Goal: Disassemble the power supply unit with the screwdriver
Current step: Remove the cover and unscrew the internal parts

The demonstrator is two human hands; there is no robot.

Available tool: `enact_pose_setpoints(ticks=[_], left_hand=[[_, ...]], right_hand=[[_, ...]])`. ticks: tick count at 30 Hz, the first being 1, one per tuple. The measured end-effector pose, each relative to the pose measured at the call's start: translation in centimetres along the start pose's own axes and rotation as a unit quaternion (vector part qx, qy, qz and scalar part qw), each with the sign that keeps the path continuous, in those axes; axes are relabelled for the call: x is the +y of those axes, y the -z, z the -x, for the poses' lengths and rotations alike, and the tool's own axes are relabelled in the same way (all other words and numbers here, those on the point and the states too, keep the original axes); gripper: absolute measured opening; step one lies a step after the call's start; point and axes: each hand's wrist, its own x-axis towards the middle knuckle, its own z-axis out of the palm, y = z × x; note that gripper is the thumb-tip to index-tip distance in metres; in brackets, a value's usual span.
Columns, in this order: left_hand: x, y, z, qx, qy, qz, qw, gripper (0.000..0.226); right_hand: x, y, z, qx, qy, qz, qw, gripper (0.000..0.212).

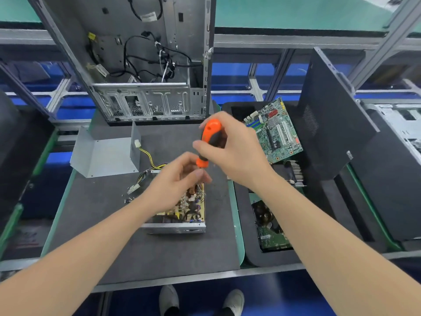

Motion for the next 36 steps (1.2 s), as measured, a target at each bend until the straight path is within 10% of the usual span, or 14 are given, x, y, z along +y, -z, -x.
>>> enact_pose_setpoints(ticks=[5,10,17,30,36], left_hand=[[1.1,4.3,-1.6,0.104,-0.053,-0.214,0.970,0.026],[0.5,6.6,-2.8,0.191,-0.060,-0.375,0.905,0.030],[-1.3,3.6,-1.7,-0.023,-0.114,-0.357,0.927,0.010],[-3.9,2.2,1.7,-0.130,-0.144,-0.417,0.888,0.011],[-4.6,1.5,1.1,-0.117,-0.142,-0.474,0.861,0.035]], right_hand=[[1.2,0.2,-0.5,0.049,-0.025,-0.096,0.994,0.022],[6.7,-3.8,-0.7,0.138,-0.227,-0.260,0.928,0.025],[11.6,-9.0,4.5,0.219,-0.384,-0.144,0.885,0.025],[11.0,-9.4,7.0,0.068,-0.205,0.051,0.975,0.018],[10.2,-8.1,7.2,-0.210,-0.030,0.200,0.957,0.021]])
